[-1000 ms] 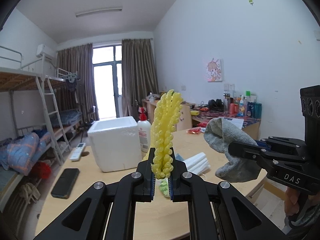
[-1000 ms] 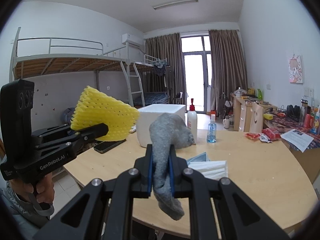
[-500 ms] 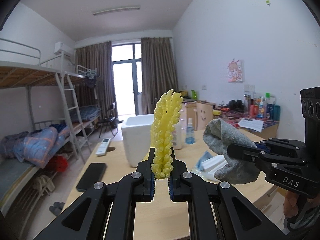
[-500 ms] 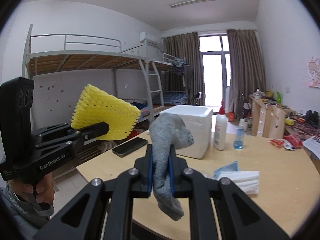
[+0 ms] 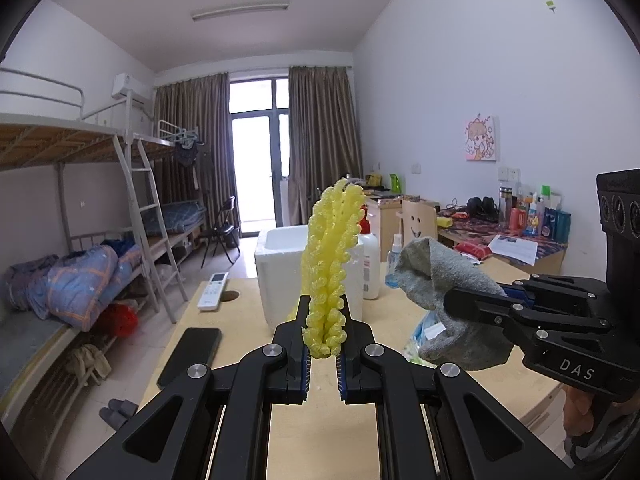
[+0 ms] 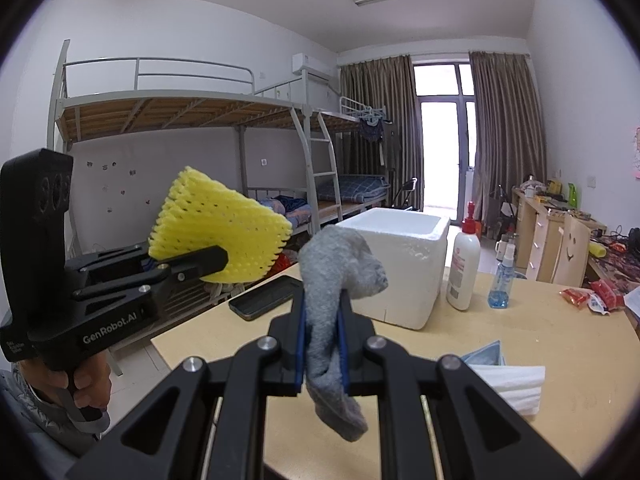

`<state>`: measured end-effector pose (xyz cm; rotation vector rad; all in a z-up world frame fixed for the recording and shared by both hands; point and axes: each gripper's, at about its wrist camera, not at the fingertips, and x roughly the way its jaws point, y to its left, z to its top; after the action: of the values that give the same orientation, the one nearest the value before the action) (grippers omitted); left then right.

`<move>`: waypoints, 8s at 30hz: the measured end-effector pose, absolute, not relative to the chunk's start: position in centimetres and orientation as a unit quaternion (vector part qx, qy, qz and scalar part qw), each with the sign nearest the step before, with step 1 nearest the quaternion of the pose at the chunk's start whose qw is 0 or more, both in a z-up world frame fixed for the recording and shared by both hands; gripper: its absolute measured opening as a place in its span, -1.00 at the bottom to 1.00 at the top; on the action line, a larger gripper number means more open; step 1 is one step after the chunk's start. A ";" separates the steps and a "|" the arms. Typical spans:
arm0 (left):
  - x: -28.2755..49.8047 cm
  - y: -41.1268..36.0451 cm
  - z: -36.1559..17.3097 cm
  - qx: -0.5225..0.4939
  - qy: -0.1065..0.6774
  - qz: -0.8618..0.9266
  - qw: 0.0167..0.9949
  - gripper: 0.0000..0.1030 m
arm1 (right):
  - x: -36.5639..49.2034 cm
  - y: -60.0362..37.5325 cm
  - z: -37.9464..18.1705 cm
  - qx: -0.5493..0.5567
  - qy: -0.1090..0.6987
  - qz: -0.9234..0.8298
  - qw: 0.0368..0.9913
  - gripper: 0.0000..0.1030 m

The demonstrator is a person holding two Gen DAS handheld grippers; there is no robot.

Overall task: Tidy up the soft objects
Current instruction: 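Lift the yellow mesh sleeve and grey sock and carry both toward the white foam box, then open the left gripper to drop the yellow mesh sleeve into the foam box, then lower the grey sock into the foam box and open the right gripper, then move both grippers back toward the green-wrapped packet on the table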

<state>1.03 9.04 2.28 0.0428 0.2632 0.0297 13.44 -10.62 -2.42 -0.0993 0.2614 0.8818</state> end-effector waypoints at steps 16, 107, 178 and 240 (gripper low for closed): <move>6.3 10.7 4.0 0.014 0.133 0.014 0.991 -0.80 | 17.3 -8.7 0.2 -0.050 0.134 0.416 0.898 -0.68; 27.3 13.9 5.3 0.013 0.201 0.028 0.979 0.98 | 31.9 -4.0 5.6 -0.059 0.166 0.362 0.915 -0.68; 18.8 16.2 7.7 0.001 0.158 0.091 0.983 0.98 | 30.3 -4.5 6.8 -0.049 0.159 0.370 0.914 0.95; 5.6 5.4 0.3 0.018 0.086 0.057 0.995 0.98 | 15.8 -18.5 -1.6 -0.026 0.115 0.304 0.945 0.99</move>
<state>5.62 5.42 0.31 0.0365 0.1714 0.1151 15.80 -18.48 -1.63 -0.0529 0.2340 0.6185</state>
